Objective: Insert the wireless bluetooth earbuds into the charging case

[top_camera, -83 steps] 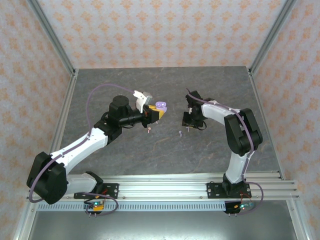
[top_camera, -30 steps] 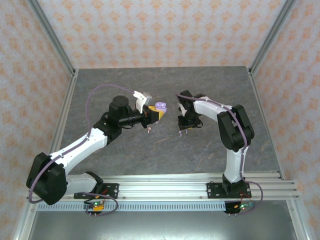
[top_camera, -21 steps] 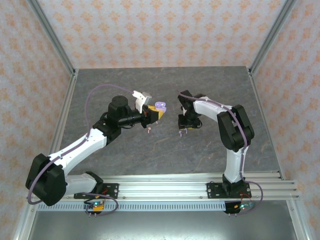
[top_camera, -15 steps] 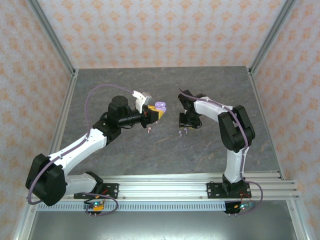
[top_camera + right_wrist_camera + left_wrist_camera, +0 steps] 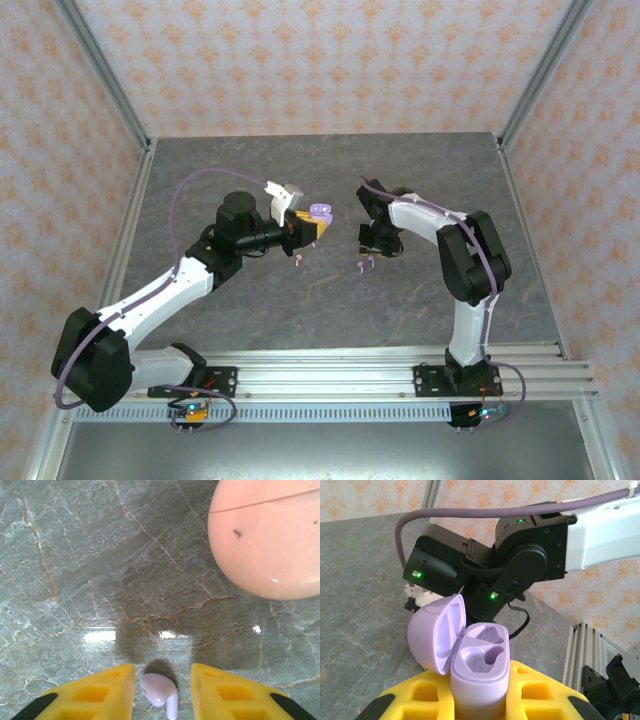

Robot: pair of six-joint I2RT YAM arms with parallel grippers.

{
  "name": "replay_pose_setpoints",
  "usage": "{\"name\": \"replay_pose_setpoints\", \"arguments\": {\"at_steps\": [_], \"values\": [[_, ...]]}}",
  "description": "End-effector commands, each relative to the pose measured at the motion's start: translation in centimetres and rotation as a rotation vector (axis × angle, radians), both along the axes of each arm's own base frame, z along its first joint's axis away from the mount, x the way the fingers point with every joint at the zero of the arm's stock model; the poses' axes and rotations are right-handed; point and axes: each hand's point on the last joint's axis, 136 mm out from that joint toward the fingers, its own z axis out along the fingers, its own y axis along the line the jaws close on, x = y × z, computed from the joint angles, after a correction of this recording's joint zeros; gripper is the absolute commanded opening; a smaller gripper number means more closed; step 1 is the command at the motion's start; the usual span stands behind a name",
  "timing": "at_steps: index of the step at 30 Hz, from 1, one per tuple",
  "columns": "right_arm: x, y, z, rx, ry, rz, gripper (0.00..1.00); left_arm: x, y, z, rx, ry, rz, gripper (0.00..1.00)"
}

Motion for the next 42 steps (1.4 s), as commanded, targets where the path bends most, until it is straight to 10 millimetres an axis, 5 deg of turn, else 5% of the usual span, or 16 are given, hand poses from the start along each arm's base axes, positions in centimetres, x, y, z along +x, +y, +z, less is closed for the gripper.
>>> {"name": "replay_pose_setpoints", "arguments": {"at_steps": [1,34,42], "values": [[-0.7,-0.2,0.5,-0.008,0.017,0.005,0.35,-0.2,-0.1,0.4,0.001,-0.023,-0.003,0.02],[-1.3,-0.9,-2.0,-0.111,0.066,0.049,0.26,-0.4,0.0,0.2,0.005,-0.016,-0.002,0.02],[0.0,-0.9,-0.7,-0.104,-0.043,0.08,0.21,-0.3,0.1,-0.1,0.01,-0.009,0.007,0.02]]}}
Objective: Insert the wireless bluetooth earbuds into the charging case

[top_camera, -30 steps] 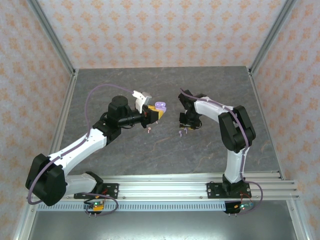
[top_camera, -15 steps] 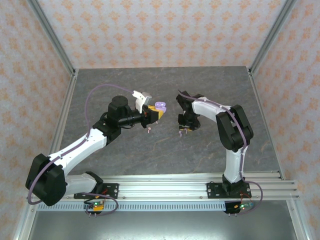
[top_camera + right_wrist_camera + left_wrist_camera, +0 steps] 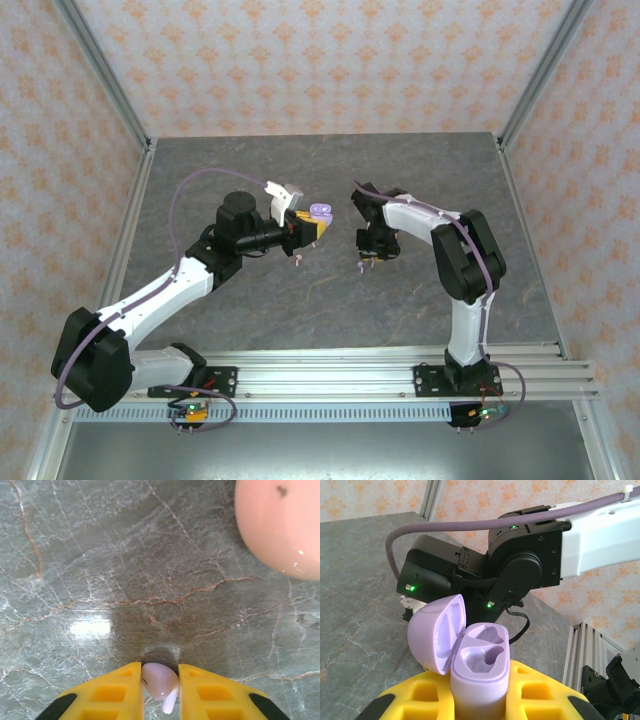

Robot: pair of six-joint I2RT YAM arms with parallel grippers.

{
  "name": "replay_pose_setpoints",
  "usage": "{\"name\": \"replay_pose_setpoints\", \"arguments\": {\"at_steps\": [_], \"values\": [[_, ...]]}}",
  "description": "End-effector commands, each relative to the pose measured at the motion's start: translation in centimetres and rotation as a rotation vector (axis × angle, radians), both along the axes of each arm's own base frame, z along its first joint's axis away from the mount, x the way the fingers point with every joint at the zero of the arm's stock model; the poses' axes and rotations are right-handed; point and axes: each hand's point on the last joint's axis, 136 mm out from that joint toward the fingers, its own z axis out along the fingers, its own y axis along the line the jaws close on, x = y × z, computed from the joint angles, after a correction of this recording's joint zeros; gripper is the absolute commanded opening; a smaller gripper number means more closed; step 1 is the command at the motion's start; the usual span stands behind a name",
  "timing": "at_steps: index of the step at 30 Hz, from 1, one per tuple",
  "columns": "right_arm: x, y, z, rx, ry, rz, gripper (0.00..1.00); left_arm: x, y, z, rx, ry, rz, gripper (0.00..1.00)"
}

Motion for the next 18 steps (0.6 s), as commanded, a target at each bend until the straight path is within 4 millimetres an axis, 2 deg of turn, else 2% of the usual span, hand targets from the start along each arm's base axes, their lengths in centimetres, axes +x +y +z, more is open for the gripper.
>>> {"name": "replay_pose_setpoints", "arguments": {"at_steps": [1,7,18], "values": [[1.2,-0.9,0.3,-0.042,-0.096,0.021,0.21,-0.3,0.1,-0.2,0.011,-0.008,0.009,0.02],[1.9,-0.1,2.0,0.032,-0.194,0.026,0.19,0.5,0.3,-1.3,0.026,0.023,0.046,0.02],[2.0,1.2,5.8,0.178,-0.337,0.032,0.19,3.0,0.2,-6.5,0.096,0.173,0.128,0.03]]}}
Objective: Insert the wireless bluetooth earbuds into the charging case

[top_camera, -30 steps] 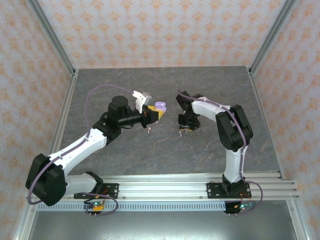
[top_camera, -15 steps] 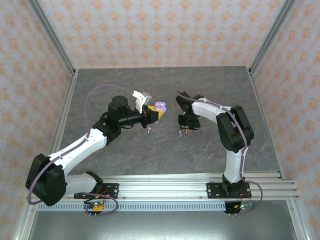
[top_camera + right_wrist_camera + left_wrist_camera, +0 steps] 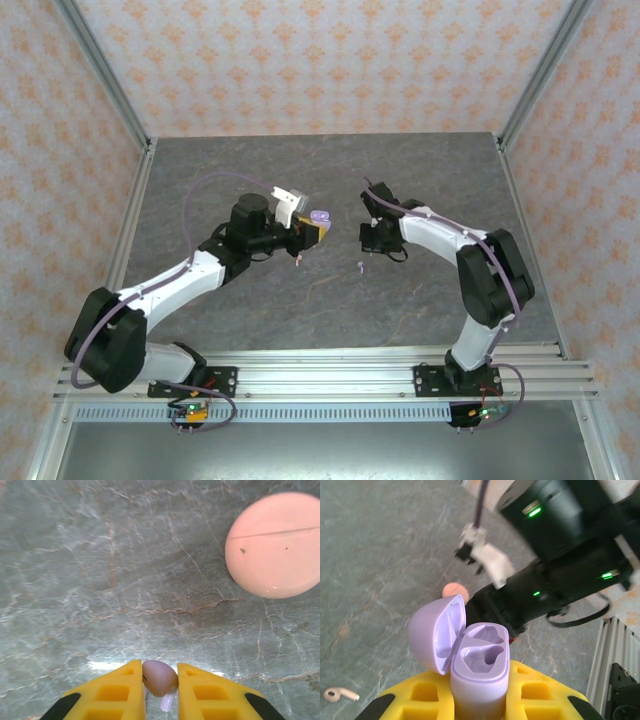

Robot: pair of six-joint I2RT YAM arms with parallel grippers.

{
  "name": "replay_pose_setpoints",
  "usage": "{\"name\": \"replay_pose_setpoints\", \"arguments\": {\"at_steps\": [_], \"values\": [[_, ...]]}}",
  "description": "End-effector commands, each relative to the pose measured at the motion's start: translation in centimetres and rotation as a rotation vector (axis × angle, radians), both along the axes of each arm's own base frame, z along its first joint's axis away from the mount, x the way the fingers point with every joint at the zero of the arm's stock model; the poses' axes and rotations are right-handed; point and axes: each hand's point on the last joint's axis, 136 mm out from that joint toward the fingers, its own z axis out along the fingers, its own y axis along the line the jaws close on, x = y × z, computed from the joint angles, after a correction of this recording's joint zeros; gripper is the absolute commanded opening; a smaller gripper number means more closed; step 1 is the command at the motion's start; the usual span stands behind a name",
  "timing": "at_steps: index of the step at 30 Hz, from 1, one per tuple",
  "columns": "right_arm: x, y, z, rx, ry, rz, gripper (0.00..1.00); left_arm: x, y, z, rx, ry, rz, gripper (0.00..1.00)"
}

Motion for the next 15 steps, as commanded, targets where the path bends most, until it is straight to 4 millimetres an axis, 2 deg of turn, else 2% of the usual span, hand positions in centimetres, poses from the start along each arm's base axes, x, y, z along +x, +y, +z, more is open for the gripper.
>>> {"name": "replay_pose_setpoints", "arguments": {"at_steps": [1,7,15], "values": [[0.6,0.7,2.2,0.063,-0.084,0.016,0.19,0.8,-0.2,-0.8,0.004,0.028,0.035,0.03],[0.6,1.8,5.4,0.165,-0.172,0.051,0.19,1.2,-1.0,-2.8,-0.019,0.063,0.023,0.03],[0.3,3.6,9.6,0.298,-0.274,0.122,0.2,1.0,-2.2,-4.0,-0.059,0.084,-0.033,0.03]]}}
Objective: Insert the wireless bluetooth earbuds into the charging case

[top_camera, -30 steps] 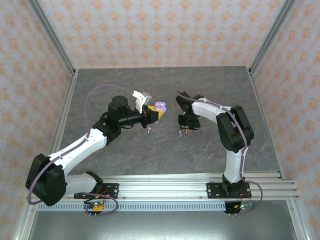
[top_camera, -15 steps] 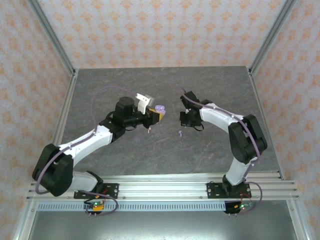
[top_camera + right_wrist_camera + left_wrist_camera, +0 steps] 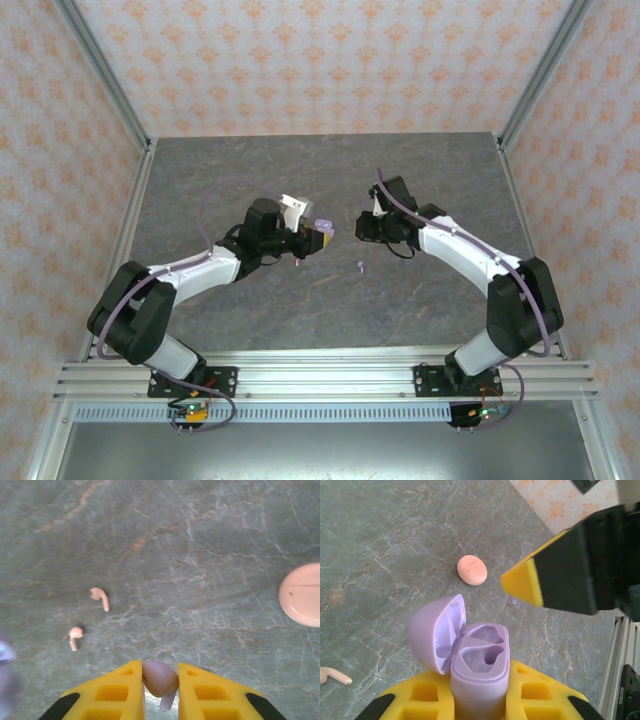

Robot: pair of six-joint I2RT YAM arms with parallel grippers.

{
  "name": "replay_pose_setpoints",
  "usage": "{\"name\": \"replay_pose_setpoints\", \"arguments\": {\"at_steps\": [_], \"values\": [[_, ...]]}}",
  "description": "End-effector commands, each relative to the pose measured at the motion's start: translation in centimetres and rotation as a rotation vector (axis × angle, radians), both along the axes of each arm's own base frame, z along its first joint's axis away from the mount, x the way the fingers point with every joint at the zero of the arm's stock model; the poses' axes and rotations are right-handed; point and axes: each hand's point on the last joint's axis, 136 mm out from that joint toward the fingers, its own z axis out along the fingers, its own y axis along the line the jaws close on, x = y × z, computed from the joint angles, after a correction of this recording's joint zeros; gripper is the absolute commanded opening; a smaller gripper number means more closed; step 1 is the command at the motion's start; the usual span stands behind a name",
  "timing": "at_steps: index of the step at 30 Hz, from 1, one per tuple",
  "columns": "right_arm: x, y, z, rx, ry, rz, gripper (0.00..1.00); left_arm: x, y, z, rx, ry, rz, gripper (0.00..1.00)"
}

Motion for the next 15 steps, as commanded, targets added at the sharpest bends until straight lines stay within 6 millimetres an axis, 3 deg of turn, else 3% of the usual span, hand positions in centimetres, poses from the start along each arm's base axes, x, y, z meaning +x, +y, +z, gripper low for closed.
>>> {"name": "replay_pose_setpoints", "arguments": {"at_steps": [1,9,15], "values": [[0.0,1.0,2.6,0.077,-0.081,0.053,0.2,-0.3,-1.4,1.0,-0.064,-0.036,-0.05,0.03],[-0.7,2.0,6.7,0.18,-0.172,0.109,0.21,-0.9,-2.7,1.8,-0.14,-0.053,-0.113,0.03],[-1.1,2.6,8.6,0.227,-0.195,0.137,0.21,-1.4,-3.9,2.9,-0.187,-0.059,-0.165,0.03]]}}
